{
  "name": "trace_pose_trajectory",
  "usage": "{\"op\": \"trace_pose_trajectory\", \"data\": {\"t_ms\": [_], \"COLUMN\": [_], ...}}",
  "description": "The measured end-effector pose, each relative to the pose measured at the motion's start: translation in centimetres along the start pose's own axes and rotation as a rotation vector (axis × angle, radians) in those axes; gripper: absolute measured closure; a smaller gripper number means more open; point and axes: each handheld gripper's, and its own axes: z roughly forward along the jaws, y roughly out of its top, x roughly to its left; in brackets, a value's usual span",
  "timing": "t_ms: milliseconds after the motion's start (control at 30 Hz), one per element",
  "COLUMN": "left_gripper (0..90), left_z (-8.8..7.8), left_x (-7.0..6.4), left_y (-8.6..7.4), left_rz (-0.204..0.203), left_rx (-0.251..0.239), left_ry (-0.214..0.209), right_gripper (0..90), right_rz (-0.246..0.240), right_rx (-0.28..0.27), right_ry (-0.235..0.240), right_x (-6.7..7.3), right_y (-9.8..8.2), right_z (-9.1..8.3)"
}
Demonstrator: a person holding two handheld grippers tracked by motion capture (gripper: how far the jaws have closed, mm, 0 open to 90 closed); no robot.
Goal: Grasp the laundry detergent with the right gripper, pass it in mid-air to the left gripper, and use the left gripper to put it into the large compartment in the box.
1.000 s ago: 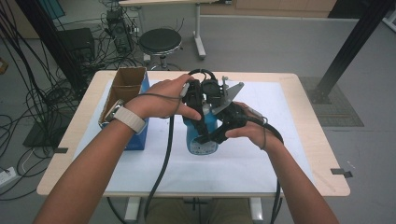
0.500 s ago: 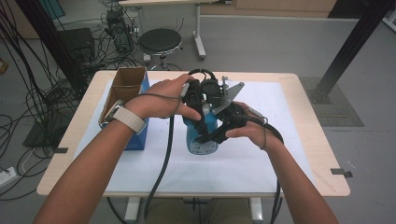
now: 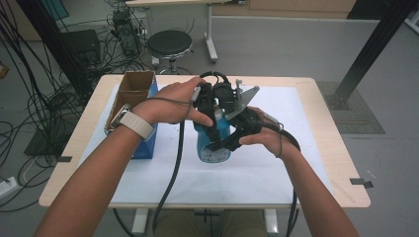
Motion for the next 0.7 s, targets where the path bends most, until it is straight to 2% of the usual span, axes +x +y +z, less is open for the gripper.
{"op": "trace_pose_trajectory", "data": {"t_ms": [200,267,333,400,533,633,700], "left_gripper": [39.2,39.1,39.1,39.1,39.0,38.8,38.8], "left_z": [-0.1,0.0,0.0,-0.1,-0.3,-0.5,-0.7], "left_x": [0.0,0.0,0.1,0.1,0.2,0.3,0.3], "left_y": [-0.1,-0.2,-0.4,-0.6,-0.9,-1.1,-1.3], "left_rz": [0.002,-0.004,-0.013,-0.021,-0.037,-0.051,-0.069], "left_rx": [-0.004,0.002,-0.001,-0.010,-0.007,-0.003,0.004], "left_ry": [0.000,0.001,0.000,0.001,0.002,0.006,0.013], "right_gripper": [42.0,32.7,28.7,23.1,17.1,11.5,8.3], "right_rz": [0.003,0.027,0.031,0.068,0.125,0.180,0.197], "right_rx": [-0.008,-0.022,-0.081,-0.093,-0.010,0.068,0.108], "right_ry": [0.007,-0.013,0.007,0.013,-0.002,-0.033,-0.055], "right_x": [0.1,0.3,0.2,0.4,0.4,0.3,0.4], "right_y": [0.0,-0.1,-0.5,-1.0,-2.7,-3.8,-4.3], "right_z": [0.0,-0.3,-0.8,-1.4,-2.5,-3.2,-3.6]}}
